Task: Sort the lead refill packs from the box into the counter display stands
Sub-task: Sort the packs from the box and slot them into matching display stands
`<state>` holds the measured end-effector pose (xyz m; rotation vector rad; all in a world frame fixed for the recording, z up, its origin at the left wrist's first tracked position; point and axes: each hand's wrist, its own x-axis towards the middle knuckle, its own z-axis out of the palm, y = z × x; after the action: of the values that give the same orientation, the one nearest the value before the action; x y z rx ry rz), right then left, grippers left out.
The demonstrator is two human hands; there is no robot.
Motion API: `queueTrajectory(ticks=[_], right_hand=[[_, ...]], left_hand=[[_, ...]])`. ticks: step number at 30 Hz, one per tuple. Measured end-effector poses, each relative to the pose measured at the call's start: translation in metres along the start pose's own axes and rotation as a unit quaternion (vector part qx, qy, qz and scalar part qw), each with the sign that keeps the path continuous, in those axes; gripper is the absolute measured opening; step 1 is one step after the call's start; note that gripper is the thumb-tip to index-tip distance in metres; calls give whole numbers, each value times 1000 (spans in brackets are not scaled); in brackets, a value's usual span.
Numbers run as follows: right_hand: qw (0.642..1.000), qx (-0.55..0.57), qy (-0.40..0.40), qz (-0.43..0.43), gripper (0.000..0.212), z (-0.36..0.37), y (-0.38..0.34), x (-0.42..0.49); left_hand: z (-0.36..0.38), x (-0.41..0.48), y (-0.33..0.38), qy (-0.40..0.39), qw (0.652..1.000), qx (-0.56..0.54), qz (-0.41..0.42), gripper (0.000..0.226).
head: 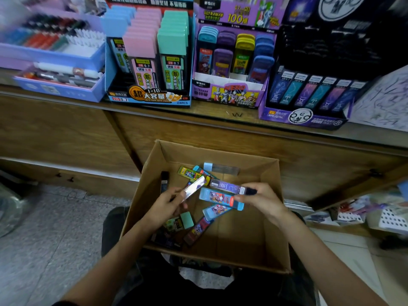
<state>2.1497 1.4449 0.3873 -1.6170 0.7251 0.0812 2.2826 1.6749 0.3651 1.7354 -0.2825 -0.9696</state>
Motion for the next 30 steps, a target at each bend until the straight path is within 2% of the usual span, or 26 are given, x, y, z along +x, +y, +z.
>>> queueTrajectory(ticks=[3, 7, 11, 17, 22, 30], right_hand=[[999, 3, -37, -22, 22, 1, -24, -6], [994, -29, -98, -47, 30, 5, -52, -13], [991, -54, -100, -74, 26, 8, -73, -15], [990, -41, -62, -118, 24, 8, -85, -17], [988, 47, -45, -143, 15, 3, -95, -22], [958, -50, 53, -277, 25, -41, -169, -36]], left_hand=[[12, -3, 25, -17, 983, -164, -74, 31], [17, -12, 48, -116, 979, -155, -65, 35], [15, -16, 57, -177, 969, -170, -26, 39], [16, -22, 67, -142, 976, -164, 4, 42], [9, -26, 79, -112, 978, -155, 78, 48], [-18, -31, 109, -11, 969, -192, 153, 36]])
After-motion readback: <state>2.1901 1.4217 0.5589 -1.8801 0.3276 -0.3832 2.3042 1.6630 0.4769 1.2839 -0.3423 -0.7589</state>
